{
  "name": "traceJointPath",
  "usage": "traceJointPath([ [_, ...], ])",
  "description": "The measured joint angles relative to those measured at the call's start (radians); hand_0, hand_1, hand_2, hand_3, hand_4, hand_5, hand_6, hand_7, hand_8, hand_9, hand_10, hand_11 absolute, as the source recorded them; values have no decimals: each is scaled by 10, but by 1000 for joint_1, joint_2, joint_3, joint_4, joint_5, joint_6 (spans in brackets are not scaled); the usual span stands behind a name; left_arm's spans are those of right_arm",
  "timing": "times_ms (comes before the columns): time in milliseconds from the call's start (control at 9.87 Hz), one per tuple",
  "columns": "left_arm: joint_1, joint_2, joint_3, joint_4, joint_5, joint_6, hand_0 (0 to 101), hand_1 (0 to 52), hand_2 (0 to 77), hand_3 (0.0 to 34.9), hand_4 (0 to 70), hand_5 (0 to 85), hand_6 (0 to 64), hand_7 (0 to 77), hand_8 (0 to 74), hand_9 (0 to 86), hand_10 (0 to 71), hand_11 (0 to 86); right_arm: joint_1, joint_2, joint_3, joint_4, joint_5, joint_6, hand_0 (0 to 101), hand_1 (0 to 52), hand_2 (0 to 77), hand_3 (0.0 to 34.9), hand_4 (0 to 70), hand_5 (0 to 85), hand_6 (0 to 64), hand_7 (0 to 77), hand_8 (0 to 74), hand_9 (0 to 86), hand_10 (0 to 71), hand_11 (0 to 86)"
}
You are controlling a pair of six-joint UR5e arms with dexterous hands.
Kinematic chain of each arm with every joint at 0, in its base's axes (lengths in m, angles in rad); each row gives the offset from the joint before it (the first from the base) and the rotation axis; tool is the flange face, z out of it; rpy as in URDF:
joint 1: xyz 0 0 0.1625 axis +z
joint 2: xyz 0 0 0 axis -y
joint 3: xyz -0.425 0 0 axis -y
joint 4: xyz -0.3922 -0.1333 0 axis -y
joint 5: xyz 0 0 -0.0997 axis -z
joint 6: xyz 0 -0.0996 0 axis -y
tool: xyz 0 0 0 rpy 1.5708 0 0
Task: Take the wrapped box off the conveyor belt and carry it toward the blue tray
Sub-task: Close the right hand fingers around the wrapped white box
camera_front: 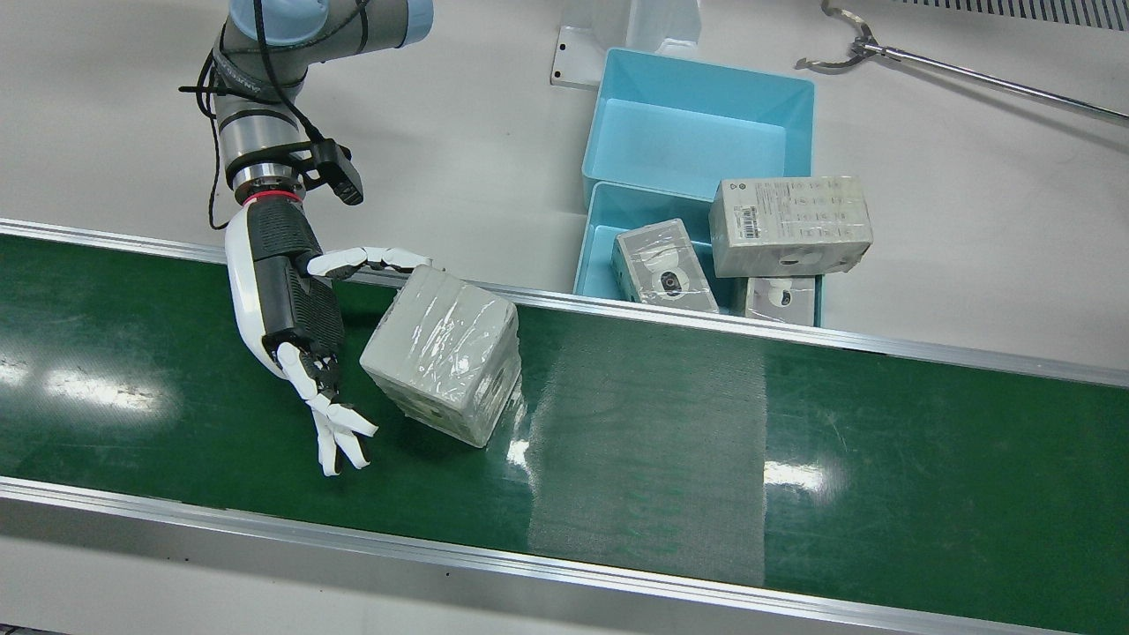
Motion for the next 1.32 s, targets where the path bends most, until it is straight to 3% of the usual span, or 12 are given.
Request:
traceJointPath([
  [709, 0, 0, 0, 0, 0, 0, 0, 0, 11, 0, 0, 11, 5, 5, 5, 0, 5, 5, -1, 0, -1, -3, 0, -8, 492, 180, 180, 0, 98, 185, 27, 38, 5, 33, 0, 5],
  [811, 0, 0, 0, 0, 0, 0, 0, 0, 11, 0, 0, 11, 5, 5, 5, 5, 0, 5, -1, 0, -1, -4, 1, -10, 496, 218, 245, 0, 98, 229, 27, 44, 22, 33, 0, 5],
  [912, 0, 0, 0, 0, 0, 0, 0, 0, 11, 0, 0, 11, 5, 5, 5, 5, 0, 5, 0, 0, -1, -5, 1, -11, 496, 218, 245, 0, 98, 229, 27, 44, 22, 33, 0, 5],
  [1014, 0, 0, 0, 0, 0, 0, 0, 0, 5, 0, 0, 11, 5, 5, 5, 0, 5, 5, 1, 0, 0, -8, 2, -11, 525, 251, 278, 0, 104, 316, 76, 114, 55, 104, 0, 11],
  [1115, 0, 0, 0, 0, 0, 0, 0, 0, 5, 0, 0, 11, 5, 5, 5, 0, 5, 5, 1, 0, 3, -22, 4, -10, 525, 235, 316, 0, 115, 349, 142, 185, 131, 169, 5, 5],
  [1216, 0, 0, 0, 0, 0, 0, 0, 0, 11, 0, 0, 11, 5, 5, 5, 0, 5, 5, 2, 2, 7, -44, 6, -8, 492, 82, 420, 0, 175, 431, 256, 273, 316, 322, 235, 153],
  [1318, 0, 0, 0, 0, 0, 0, 0, 0, 11, 0, 0, 11, 5, 5, 5, 0, 5, 5, 7, 12, 10, -70, 6, -8, 492, 82, 420, 0, 175, 431, 256, 273, 316, 322, 235, 153],
])
